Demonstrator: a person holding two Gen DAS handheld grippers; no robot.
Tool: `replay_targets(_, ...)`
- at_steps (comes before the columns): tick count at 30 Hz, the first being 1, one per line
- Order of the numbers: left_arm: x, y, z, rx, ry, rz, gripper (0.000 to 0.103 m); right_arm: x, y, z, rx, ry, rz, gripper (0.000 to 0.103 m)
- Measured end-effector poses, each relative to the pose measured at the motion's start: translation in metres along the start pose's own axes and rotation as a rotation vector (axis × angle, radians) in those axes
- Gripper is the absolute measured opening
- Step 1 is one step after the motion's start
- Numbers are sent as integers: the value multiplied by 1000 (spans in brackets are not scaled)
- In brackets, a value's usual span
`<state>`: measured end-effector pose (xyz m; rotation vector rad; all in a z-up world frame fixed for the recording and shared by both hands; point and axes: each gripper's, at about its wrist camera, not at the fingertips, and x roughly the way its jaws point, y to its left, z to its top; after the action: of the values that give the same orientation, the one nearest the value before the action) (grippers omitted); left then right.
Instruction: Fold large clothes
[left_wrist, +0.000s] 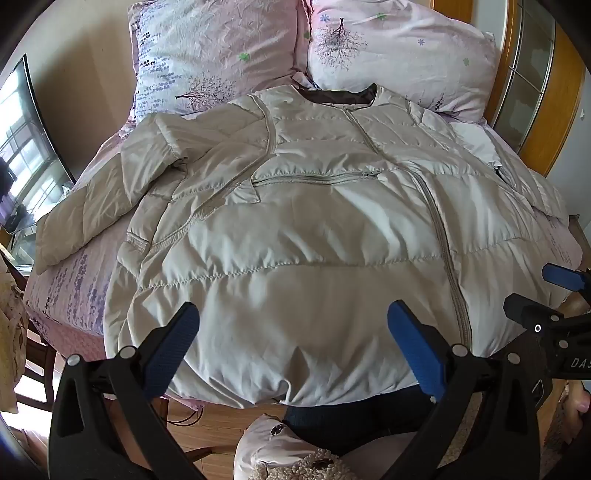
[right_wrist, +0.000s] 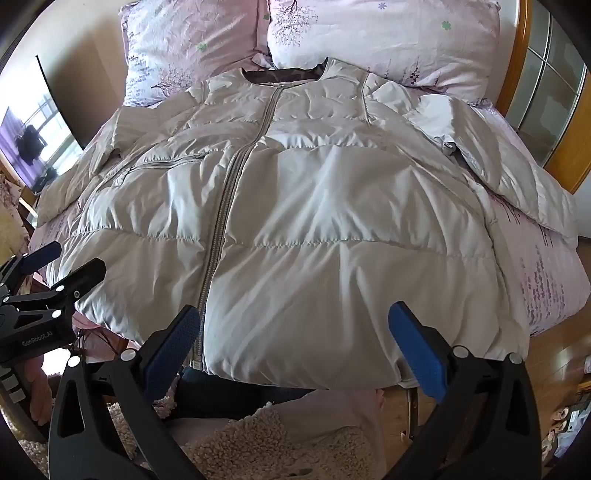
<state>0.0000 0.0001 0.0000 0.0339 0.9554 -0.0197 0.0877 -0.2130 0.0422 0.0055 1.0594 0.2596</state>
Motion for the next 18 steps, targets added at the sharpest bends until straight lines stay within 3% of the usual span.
replay_targets(18,0,0,0,0,1,0,101,3,-3,-3,4,1,5,102)
